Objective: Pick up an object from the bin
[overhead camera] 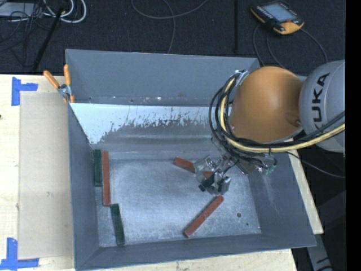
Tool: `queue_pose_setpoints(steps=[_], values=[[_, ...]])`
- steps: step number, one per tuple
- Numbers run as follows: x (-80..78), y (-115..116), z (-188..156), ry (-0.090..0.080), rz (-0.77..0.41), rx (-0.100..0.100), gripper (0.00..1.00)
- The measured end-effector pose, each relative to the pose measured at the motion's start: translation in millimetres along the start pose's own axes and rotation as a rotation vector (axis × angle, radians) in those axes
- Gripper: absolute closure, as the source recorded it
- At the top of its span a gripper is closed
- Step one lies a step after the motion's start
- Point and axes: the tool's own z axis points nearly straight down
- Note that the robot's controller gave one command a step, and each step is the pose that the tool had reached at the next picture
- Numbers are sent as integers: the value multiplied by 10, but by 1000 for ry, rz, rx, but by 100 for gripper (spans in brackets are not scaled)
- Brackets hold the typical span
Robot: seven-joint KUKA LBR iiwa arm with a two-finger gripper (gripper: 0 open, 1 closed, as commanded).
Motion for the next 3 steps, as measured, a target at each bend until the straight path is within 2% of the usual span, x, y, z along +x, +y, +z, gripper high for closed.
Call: queue_pose_setpoints(steps=[1,2,3], values=[[183,-62,-510,-9,-1,7,0],[184,-55,-499,-8,-1,5,0],[207,-81,23,-12,-33,8,0]])
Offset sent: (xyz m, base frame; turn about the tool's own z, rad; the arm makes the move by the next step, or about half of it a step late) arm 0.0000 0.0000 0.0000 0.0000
